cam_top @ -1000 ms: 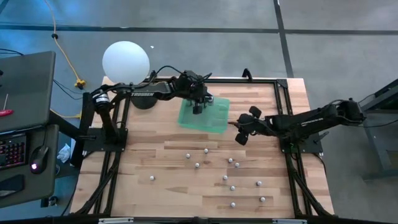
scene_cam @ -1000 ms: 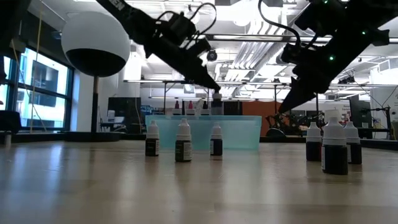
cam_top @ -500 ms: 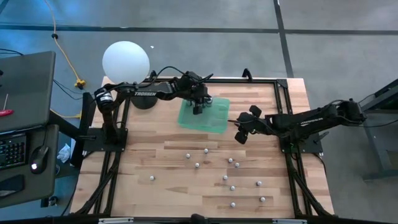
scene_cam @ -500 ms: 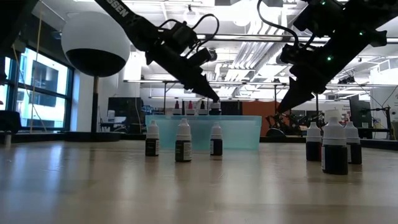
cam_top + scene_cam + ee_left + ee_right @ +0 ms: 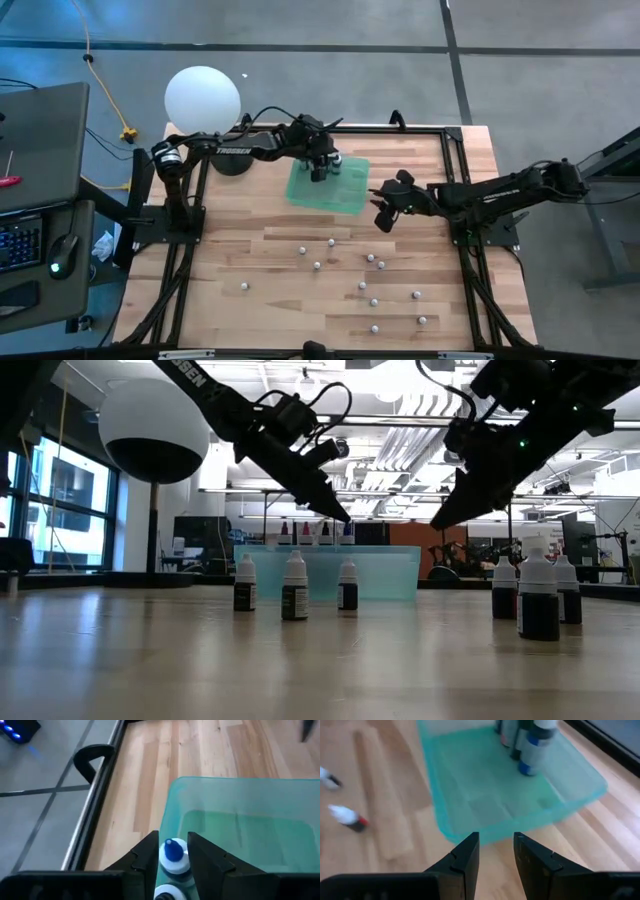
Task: Pick & Place food coloring
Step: Put the pink food coloring bottle into the bin
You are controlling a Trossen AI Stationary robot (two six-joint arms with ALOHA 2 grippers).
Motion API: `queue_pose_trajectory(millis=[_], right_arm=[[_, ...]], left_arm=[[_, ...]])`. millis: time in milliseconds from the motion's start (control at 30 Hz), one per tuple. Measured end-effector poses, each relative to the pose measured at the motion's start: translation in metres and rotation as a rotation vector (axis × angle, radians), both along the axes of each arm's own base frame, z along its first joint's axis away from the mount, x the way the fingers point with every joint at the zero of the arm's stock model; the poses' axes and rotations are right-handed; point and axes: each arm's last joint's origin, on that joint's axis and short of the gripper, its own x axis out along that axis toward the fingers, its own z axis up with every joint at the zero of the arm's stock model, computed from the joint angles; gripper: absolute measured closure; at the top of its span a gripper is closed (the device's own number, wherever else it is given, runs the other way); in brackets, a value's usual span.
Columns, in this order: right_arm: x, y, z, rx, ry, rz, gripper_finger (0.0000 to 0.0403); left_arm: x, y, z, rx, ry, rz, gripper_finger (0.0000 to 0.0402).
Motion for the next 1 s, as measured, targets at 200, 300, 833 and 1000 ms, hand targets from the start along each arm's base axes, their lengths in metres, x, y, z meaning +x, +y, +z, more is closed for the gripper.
queue_pose_trajectory(millis=[200,300,833,1000], right_arm=[[0.008,0.005,0.008,-0.001,-0.097,0.095,0.0279],[0.012,0.009,0.012,-0.029,-0.143,0.161,0.0273],[0.106,0.021,0.012,0.013,0.002,0.486,0.0271],[0.129,0.032,0.014,0.055,0.265,0.508,0.0276]], left_arm=[[-0.021,-0.016,0.044,0.009,-0.026,-0.019,0.0296],[-0.044,-0.034,0.072,-0.025,-0.015,-0.075,0.0296],[-0.190,-0.114,0.116,-0.531,0.433,0.006,0.0296],[-0.192,-0.146,0.082,-0.557,0.636,-0.038,0.0295]])
